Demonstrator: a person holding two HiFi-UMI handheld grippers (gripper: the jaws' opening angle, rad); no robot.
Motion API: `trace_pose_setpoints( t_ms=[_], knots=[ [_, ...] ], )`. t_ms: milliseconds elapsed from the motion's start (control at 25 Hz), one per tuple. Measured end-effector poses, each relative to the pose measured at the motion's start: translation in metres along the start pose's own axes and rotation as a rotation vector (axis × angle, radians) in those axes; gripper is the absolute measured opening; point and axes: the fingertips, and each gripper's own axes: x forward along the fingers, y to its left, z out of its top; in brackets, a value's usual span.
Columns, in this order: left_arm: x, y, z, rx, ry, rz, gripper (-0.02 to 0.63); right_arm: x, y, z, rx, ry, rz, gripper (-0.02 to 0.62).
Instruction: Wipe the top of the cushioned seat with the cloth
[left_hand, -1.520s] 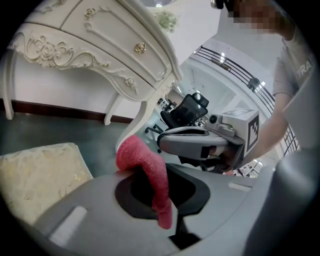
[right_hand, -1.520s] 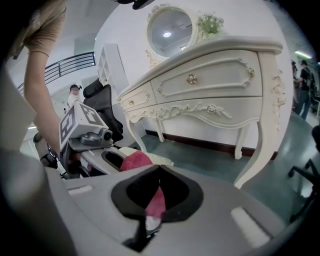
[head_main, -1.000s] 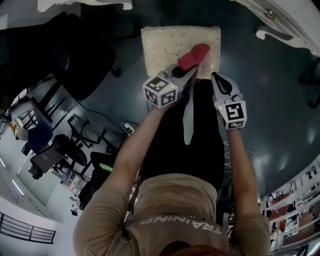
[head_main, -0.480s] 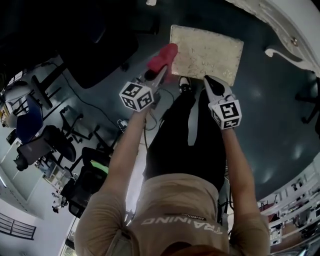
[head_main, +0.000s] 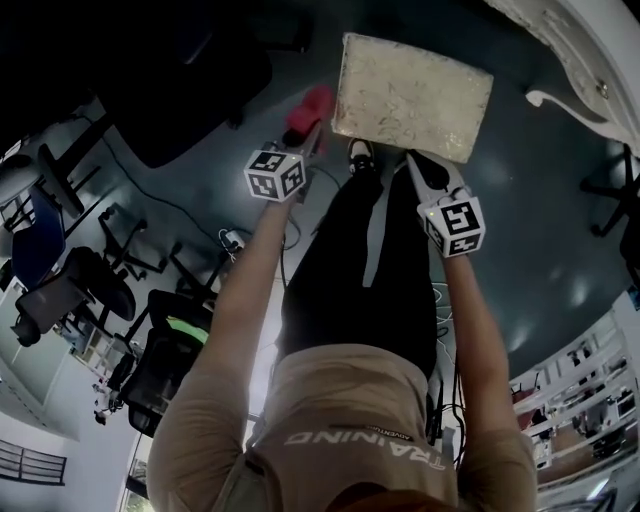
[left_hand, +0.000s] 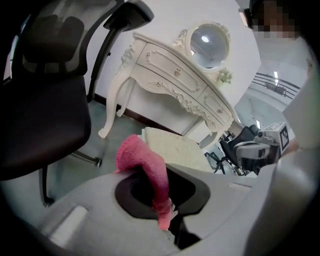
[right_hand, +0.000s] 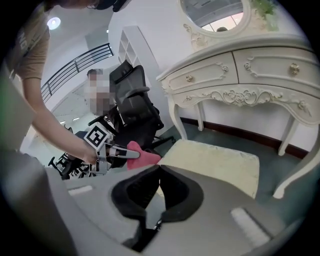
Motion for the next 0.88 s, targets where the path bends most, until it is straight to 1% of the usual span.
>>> trace_pose_setpoints(
  t_ms=[200, 400, 560, 680, 800, 880],
  knots=[
    [0.042, -0.006, -0.011, 0.014, 0.021, -0.066, 0.032, 0.007, -0.009, -0.009, 0.045, -0.014, -0.029, 0.004],
    [0.066, -0.028, -0.034, 0.079, 0.104, -0.100, 0.032, 0.000, -0.011, -0.025, 0.114, -0.022, -0.042, 0.004],
    [0.079, -0.047, -0.038, 0.122, 0.140, -0.121, 0.032, -0.008, -0.021, -0.030, 0.093, -0.030, -0.034, 0.004],
    [0.085, -0.057, -0.040, 0.143, 0.156, -0.118, 0.032, -0.014, -0.033, -0.034, 0.072, -0.030, -0.044, 0.003],
    [0.089, -0.066, -0.045, 0.158, 0.180, -0.091, 0.032, -0.025, -0.044, -0.042, 0.089, -0.033, -0.054, 0.005],
    [0.093, -0.077, -0.049, 0.169, 0.201, -0.103, 0.032, -0.035, -0.051, -0.049, 0.105, -0.029, -0.065, 0.004]
  ],
)
